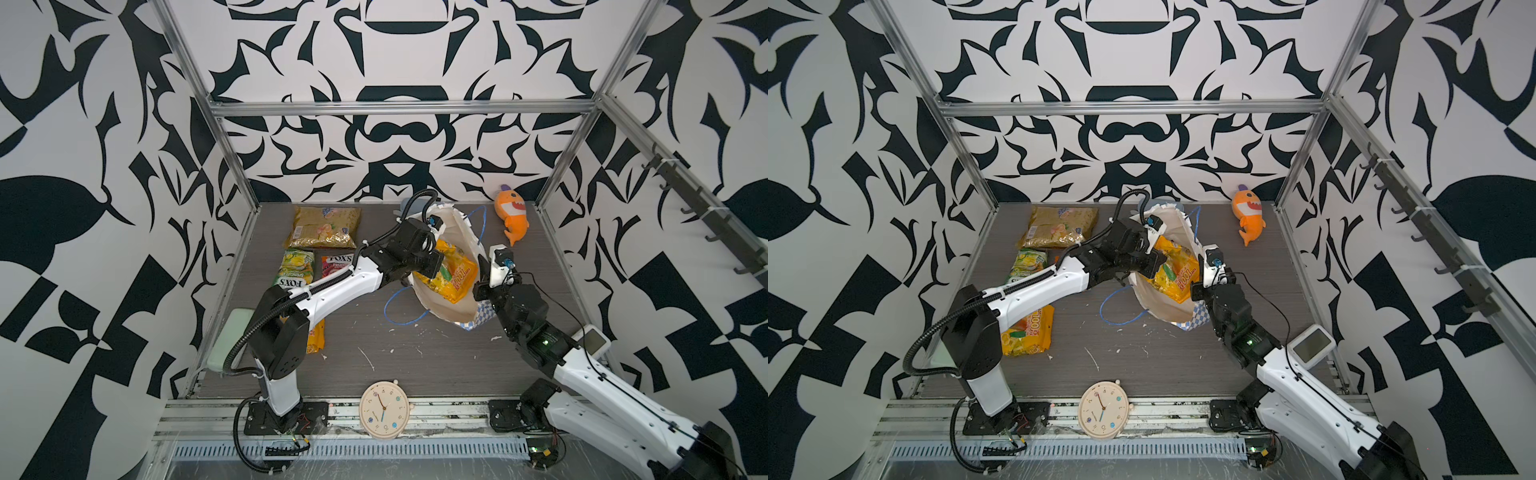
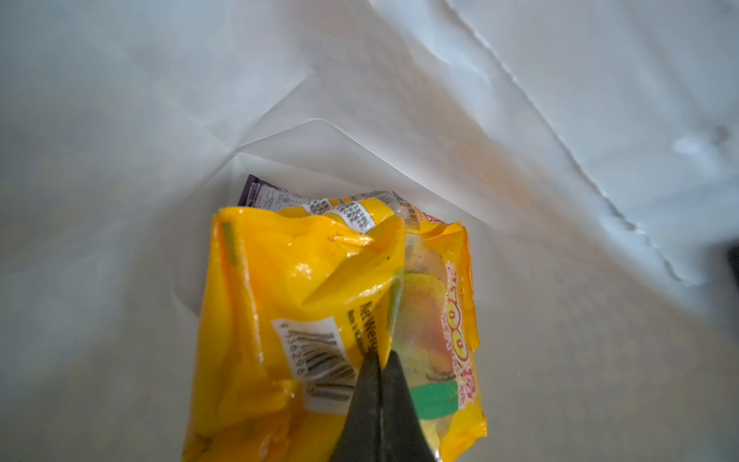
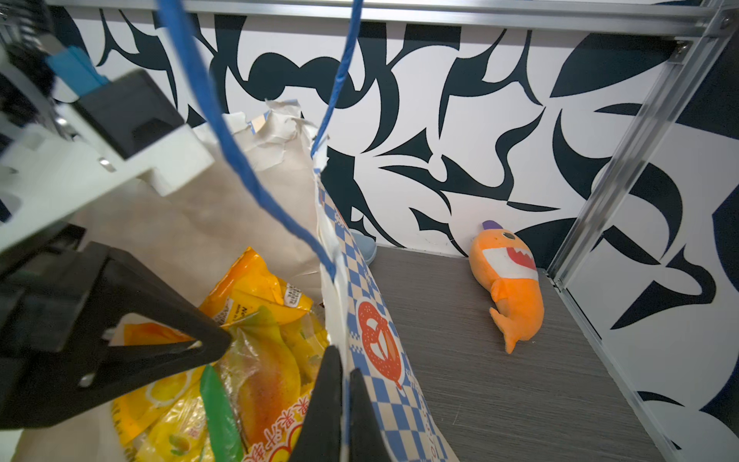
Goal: Take the snacks out of the paper bag
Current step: Pick up the snack from the paper bag, then place the snack at the center of the table.
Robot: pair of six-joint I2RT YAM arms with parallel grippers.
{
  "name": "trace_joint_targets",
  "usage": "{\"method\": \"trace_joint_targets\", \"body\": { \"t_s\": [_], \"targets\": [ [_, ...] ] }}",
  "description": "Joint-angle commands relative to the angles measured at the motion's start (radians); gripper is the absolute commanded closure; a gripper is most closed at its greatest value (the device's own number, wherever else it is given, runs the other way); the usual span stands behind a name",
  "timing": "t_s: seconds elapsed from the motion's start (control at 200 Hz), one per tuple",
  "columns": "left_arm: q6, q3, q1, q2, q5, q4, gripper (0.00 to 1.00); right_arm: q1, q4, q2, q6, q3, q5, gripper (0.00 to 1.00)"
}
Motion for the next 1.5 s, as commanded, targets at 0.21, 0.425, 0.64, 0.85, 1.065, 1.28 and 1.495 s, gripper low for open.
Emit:
{"method": "trace_joint_targets", "body": {
  "t_s": [0.21, 0.425, 0.64, 0.85, 1.065, 1.28, 1.495],
  "targets": [
    [0.018, 0.054, 0.006, -0.124, -0.017, 0.023, 1.0, -0.036, 0.045, 0.033, 0.009, 0.025, 0.042, 1.0],
    [0.053, 0.113, 0.005, -0.183, -0.035, -0.02, 1.0, -0.051, 0.049, 0.032, 0.01, 0.021, 0.052, 1.0],
    [0.087, 0.161, 0.007, -0.228, -0.064, -0.056, 1.0, -0.086, 0.054, 0.044, 0.02, 0.027, 0.041, 1.0],
    [0.086, 0.211, 0.023, -0.288, -0.107, -0.124, 1.0, -0.107, 0.054, 0.046, 0.021, 0.031, 0.028, 1.0],
    [0.074, 0.159, 0.082, -0.403, -0.161, -0.202, 1.0, -0.127, 0.048, 0.046, 0.01, 0.031, 0.029, 1.0],
    [0.044, 0.093, 0.147, -0.569, -0.214, -0.284, 1.0, -0.173, 0.042, 0.075, 0.009, 0.046, 0.009, 1.0],
    [0.0, -0.054, 0.243, -0.667, -0.199, -0.36, 1.0, -0.191, 0.048, 0.106, 0.013, 0.062, -0.02, 1.0]
  ]
}}
